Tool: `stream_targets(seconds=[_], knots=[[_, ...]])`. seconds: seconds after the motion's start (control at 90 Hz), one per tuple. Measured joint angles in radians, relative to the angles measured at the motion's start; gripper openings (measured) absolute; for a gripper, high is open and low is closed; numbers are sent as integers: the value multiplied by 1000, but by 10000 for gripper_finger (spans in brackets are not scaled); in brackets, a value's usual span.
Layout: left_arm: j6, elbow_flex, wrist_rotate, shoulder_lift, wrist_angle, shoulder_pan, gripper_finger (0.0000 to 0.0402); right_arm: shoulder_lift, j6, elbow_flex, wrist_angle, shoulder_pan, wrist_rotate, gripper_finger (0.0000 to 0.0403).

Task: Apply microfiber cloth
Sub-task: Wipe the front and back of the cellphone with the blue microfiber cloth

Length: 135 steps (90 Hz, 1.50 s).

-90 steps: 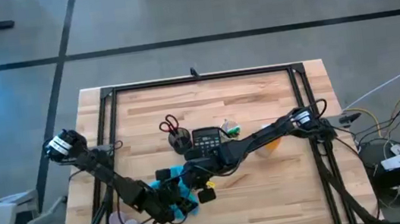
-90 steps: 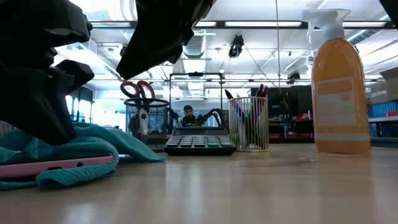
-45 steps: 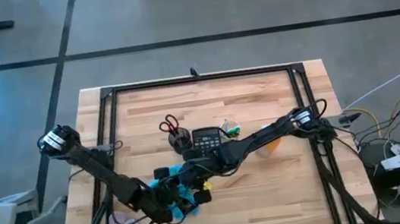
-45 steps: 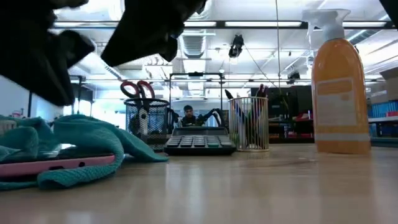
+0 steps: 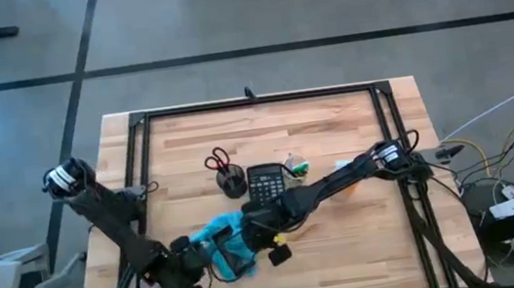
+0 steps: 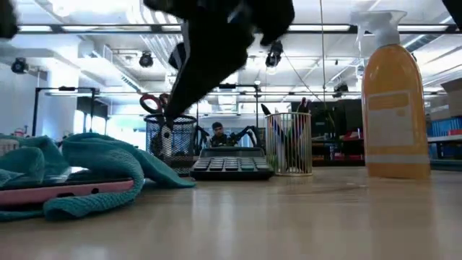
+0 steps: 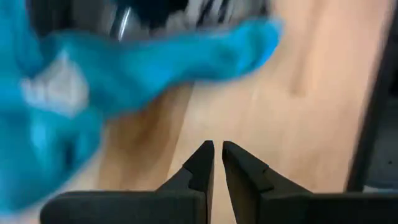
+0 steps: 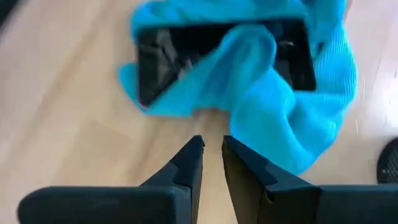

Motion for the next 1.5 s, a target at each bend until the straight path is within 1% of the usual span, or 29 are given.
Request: stream_targets(seconds=[0.122,0.189,0.244,0.456,0.6,0.678,0.733,0.789,0.844,0.933,0.978,1.156,1.233,1.333,1.411,1.5], knots=[[-26,-43,-60,37,6,0,20,40,-18,-10,36,3,114,47],[-1,-63,-100,57,42,9,20,63,-26,-13,24,0,193,55],[32,-73,-123,68,64,12,20,75,-29,-15,17,-3,233,64],[99,-73,-211,109,79,13,20,101,-17,-21,43,-6,248,116],[139,-80,-364,116,72,21,20,145,-15,-17,65,-8,254,143],[156,-80,-396,116,84,27,20,159,3,-17,69,-8,261,146],[161,-80,-408,115,83,26,20,160,26,-17,75,-8,271,138],[177,-80,-409,115,84,29,20,152,36,-18,87,-6,274,118],[188,-80,-417,115,85,32,20,147,37,-19,104,-6,271,89],[192,-82,-424,115,86,36,20,136,24,-22,120,-7,270,27],[192,-82,-424,115,89,36,20,131,8,-19,118,-8,273,12],[197,-83,-428,116,117,36,20,74,10,-9,126,-9,307,3],[214,-84,-457,116,137,36,20,61,12,-9,152,-6,299,3],[258,-84,-522,116,175,38,20,69,13,-13,231,-4,238,1],[288,-84,-539,116,204,42,20,96,29,-14,311,-4,176,1],[309,-84,-549,116,226,45,20,143,52,-16,371,-4,162,0]])
